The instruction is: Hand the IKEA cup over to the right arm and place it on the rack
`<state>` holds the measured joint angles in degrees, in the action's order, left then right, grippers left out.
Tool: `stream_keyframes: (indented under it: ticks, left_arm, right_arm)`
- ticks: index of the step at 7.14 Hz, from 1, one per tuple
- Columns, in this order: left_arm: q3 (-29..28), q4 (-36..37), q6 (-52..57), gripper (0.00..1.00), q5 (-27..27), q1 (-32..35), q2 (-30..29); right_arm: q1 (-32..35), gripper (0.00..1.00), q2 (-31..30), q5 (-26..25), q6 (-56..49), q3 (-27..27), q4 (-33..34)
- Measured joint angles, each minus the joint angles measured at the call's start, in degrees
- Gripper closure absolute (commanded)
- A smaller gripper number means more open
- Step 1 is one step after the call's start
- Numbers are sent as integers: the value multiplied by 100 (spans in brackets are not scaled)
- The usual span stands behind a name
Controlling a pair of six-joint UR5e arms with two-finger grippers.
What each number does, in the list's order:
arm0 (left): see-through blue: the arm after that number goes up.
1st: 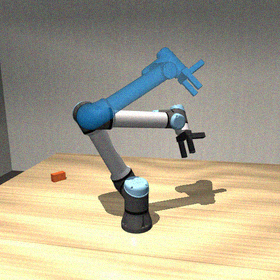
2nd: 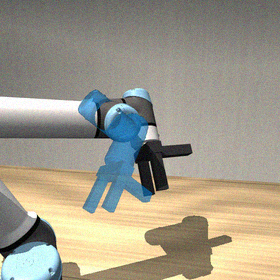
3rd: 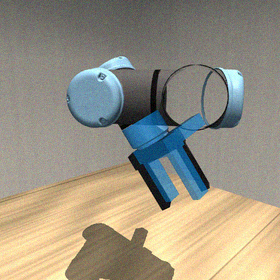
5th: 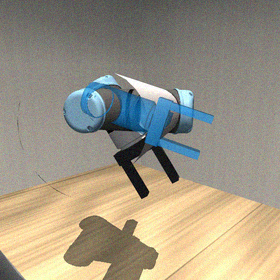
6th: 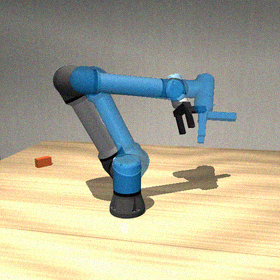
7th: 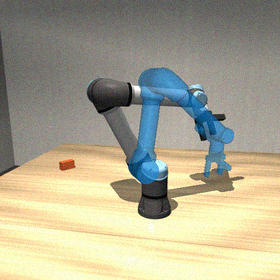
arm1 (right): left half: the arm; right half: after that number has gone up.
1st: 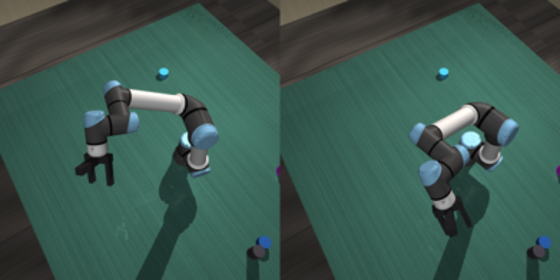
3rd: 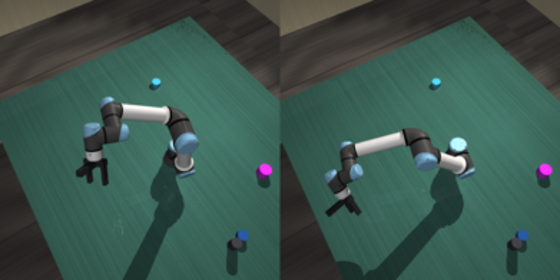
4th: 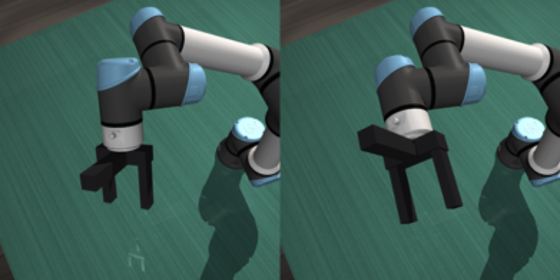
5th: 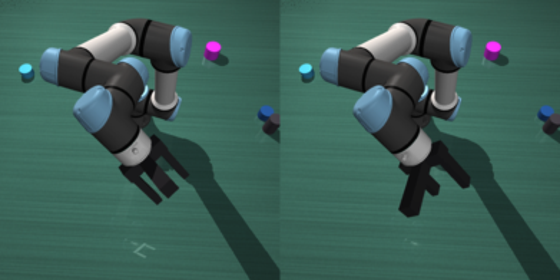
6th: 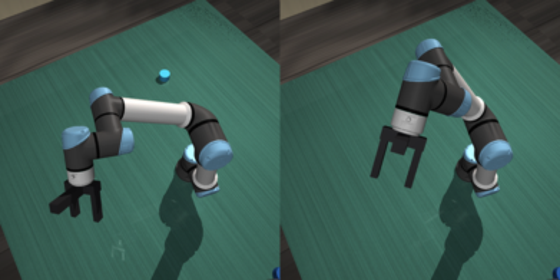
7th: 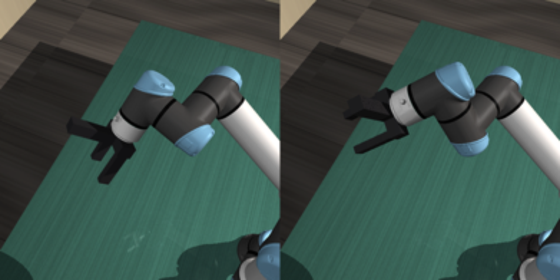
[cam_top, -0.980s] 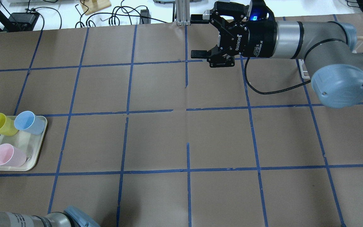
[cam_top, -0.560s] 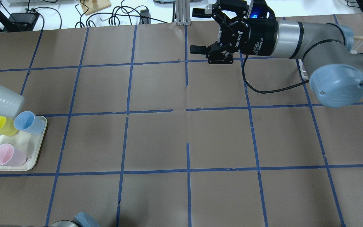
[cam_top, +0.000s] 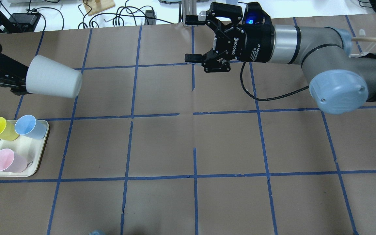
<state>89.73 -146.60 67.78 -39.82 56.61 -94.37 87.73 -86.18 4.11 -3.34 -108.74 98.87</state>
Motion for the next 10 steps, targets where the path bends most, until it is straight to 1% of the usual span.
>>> stream_keyframes:
  ticks: [1,2,3,6,7,8,9,10]
  left_arm:
    - [292,-1,90,100,841,348,43]
    - [499,26,118,100,1509,678,64]
    - [632,49,128,100,1895,957,58]
    - [1089,387,151,100,2857,1544,-2]
    - [1214,469,82,100,3267,1749,9]
    - [1244,494,-97,100,3607,1932,49]
    - [1234,494,-317,100,3781,2043,114]
    - [1259,493,-441,100,3838,2091,163]
  right_arm:
    - [17,0,6,14,11,-4,-14]
    - [24,0,15,25,20,-5,-33]
    - [32,0,40,37,29,-6,-49]
    - [180,0,133,76,66,-5,-47]
    - [227,0,162,85,94,-4,-40]
    - [248,0,217,84,112,-3,-25]
    - [250,0,292,78,121,6,-9]
    - [249,0,330,80,169,28,1]
